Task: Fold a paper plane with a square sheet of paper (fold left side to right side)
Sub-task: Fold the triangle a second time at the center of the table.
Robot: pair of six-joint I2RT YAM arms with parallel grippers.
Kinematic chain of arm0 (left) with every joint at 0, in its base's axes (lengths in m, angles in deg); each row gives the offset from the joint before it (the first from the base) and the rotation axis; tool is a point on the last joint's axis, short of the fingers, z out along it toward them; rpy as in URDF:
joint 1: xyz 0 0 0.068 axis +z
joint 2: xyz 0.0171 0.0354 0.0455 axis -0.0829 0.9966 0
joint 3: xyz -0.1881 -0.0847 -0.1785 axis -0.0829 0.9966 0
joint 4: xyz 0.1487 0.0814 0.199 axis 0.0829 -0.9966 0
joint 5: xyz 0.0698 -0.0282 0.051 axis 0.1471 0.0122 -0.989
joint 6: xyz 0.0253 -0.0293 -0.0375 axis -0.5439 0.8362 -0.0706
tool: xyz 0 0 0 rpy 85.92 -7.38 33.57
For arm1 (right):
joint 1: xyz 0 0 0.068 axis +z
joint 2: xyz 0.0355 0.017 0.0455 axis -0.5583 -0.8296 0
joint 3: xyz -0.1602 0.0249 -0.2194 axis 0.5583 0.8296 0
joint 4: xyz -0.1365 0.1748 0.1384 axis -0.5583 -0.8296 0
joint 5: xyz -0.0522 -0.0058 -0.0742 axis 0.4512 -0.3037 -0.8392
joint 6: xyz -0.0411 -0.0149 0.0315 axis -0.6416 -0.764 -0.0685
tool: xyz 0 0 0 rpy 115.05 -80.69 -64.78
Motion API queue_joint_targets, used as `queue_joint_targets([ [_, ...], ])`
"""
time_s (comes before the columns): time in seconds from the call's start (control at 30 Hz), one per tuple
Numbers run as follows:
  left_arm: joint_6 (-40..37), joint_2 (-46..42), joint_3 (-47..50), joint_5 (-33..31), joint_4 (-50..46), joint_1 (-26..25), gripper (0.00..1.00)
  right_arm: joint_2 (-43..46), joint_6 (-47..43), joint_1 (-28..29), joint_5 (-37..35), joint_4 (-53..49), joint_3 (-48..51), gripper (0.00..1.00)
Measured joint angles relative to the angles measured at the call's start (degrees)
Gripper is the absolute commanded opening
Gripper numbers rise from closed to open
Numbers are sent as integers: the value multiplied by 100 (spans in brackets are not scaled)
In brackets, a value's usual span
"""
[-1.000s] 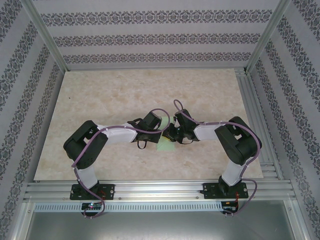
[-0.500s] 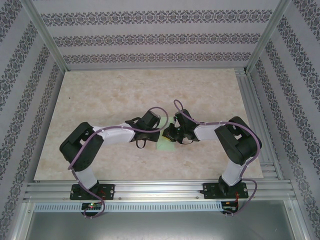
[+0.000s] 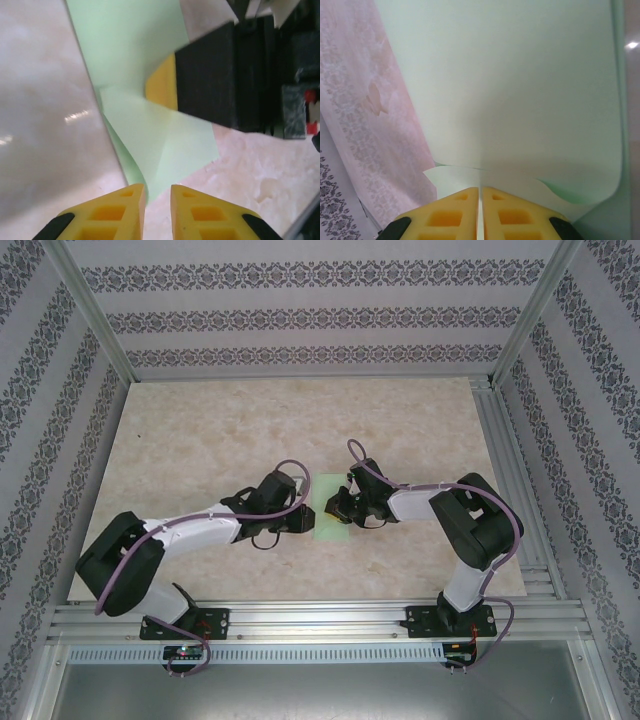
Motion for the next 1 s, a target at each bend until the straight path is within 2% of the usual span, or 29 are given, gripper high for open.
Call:
queue_joint_targets([
  [0.27,452,426,33,444,691,-214,20,4,-28,0,-2,-7,0,11],
  [0.57,509,1032,-9,413,717,-232,19,9,-42,0,-2,-17,0,12],
  [1.0,487,1128,-48,219,592,-236,17,28,-214,0,-20,-59,-11,12],
])
